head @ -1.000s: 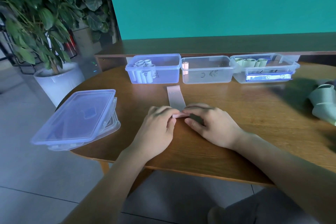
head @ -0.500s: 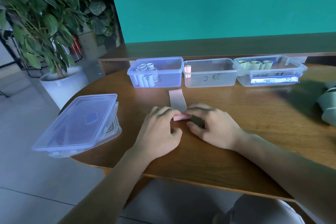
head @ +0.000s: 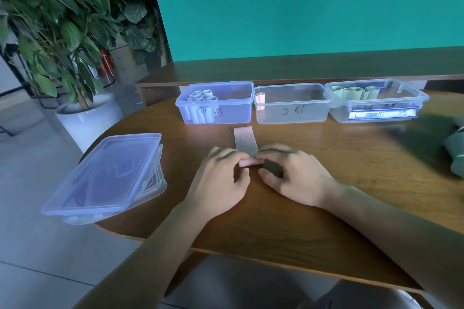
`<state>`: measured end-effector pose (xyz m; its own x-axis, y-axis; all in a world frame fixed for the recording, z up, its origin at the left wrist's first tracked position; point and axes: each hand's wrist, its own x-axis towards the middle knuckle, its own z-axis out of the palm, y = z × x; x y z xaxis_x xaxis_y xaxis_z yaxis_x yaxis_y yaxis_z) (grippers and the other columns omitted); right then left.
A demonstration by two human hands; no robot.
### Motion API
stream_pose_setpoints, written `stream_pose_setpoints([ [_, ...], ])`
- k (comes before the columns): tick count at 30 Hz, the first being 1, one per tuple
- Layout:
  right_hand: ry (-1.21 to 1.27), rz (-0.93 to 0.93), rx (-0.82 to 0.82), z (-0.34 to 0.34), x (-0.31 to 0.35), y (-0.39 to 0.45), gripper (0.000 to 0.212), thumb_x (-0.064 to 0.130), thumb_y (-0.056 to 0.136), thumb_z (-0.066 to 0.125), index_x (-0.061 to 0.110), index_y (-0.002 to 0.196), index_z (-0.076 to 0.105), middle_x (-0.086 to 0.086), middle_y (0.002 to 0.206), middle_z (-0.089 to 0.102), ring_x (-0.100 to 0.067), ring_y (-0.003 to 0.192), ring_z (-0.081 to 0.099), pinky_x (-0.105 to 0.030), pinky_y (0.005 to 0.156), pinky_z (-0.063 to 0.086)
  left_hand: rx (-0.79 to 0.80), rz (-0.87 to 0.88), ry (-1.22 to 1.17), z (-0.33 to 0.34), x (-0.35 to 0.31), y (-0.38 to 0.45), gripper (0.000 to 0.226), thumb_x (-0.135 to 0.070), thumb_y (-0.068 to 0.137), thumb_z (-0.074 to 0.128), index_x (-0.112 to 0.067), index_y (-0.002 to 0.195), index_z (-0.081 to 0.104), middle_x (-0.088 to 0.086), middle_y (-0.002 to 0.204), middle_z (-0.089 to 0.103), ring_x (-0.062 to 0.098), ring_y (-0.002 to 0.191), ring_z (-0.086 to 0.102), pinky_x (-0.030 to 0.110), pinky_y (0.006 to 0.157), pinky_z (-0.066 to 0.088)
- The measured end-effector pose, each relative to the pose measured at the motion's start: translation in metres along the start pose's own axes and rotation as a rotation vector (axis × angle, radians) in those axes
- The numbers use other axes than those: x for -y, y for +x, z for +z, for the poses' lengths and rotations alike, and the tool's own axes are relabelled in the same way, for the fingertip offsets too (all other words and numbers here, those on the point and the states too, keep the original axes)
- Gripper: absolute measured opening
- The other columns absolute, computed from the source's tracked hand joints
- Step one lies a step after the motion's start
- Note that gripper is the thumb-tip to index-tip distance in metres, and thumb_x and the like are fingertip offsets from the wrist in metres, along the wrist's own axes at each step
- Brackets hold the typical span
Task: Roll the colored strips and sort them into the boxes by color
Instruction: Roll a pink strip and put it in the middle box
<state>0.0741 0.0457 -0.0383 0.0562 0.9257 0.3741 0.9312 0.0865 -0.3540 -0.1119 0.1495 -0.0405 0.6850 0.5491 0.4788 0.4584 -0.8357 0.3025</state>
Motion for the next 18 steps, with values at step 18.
stream_pose_setpoints([
  [18, 0.008, -0.025, -0.002, 0.0009, -0.0056, 0.0099, 0.034, 0.041, 0.098, 0.055, 0.048, 0.131, 0.058, 0.028, 0.133, 0.051, 0.013, 0.077, 0.052, -0.025, 0.075, 0.051, -0.005, 0.000, 0.012, 0.0014, -0.0003, 0.0079, 0.032, -0.025, 0.096, 0.056, -0.029, 0.126, 0.064, -0.009, 0.121, 0.065, 0.018, 0.111, 0.050, 0.035, 0.094, 0.049],
])
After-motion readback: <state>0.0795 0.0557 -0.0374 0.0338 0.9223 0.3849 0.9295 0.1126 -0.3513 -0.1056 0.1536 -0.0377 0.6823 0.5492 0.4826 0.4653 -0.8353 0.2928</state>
